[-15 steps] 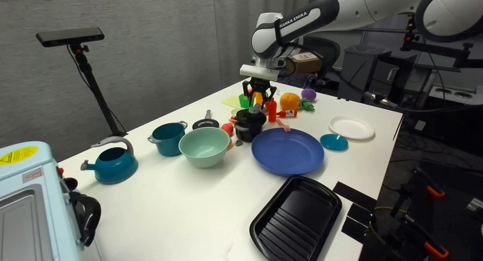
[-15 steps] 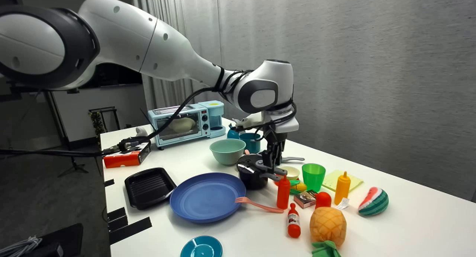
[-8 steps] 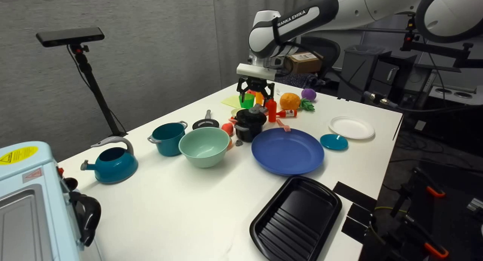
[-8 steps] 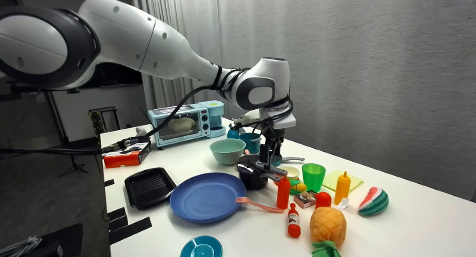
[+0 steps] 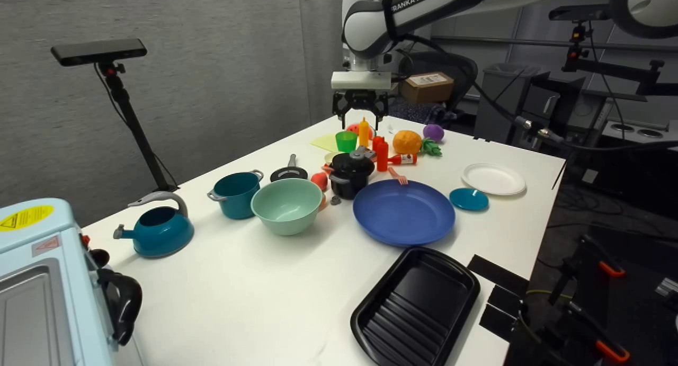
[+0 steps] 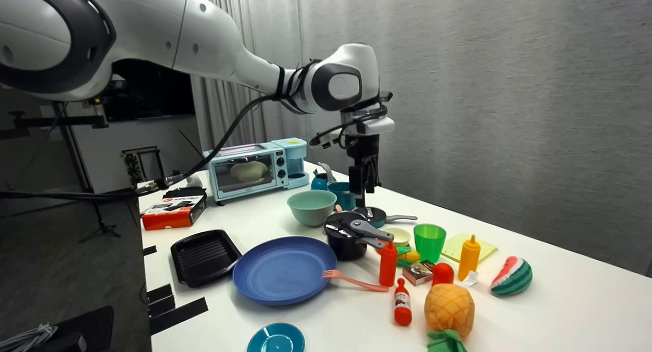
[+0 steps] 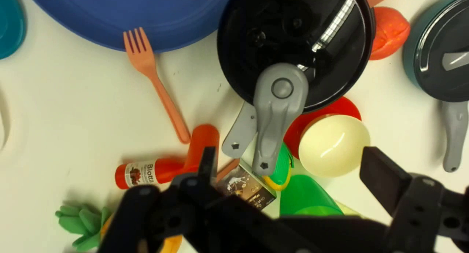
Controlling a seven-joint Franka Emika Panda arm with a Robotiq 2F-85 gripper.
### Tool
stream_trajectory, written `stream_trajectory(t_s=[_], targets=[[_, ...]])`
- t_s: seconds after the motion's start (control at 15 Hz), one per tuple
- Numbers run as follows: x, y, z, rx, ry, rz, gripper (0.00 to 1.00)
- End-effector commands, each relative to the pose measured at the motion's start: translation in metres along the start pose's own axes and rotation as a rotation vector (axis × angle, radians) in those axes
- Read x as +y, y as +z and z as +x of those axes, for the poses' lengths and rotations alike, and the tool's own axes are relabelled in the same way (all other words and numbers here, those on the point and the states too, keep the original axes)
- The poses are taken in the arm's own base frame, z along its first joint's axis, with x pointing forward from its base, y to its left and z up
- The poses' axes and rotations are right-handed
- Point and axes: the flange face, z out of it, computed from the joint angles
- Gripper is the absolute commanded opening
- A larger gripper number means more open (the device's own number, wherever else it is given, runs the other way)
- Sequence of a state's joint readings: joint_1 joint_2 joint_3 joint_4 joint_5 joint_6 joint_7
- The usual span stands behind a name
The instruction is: Put the black lid on the black pot.
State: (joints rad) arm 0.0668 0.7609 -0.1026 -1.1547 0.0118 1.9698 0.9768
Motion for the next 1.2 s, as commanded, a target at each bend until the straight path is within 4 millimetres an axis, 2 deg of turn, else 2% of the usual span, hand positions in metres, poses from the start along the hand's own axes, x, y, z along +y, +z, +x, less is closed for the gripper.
stream_trajectory(t_s=[0.0,0.2,0.4,0.6,0.93,1.0,1.07,1.13], targets=[[0.013,-0.053,-0.025,0.067,-0.116,-0.027,1.0],[0.023,-0.093,-0.052,0.085,-0.243,0.006,1.0],[0.05,-0.127,-0.078,0.061,-0.413,0.029,1.0],[0.084,-0.152,-0.097,0.042,-0.574,0.031,1.0],[0.126,-0.154,-0.124,0.023,-0.834,-0.001,1.0],[0.132,-0.151,-0.126,0.027,-0.826,-0.021,1.0],[0.11,-0.15,-0.117,0.018,-0.775,-0.002,1.0],[0.117,-0.149,-0.12,0.014,-0.788,-0.01,1.0]])
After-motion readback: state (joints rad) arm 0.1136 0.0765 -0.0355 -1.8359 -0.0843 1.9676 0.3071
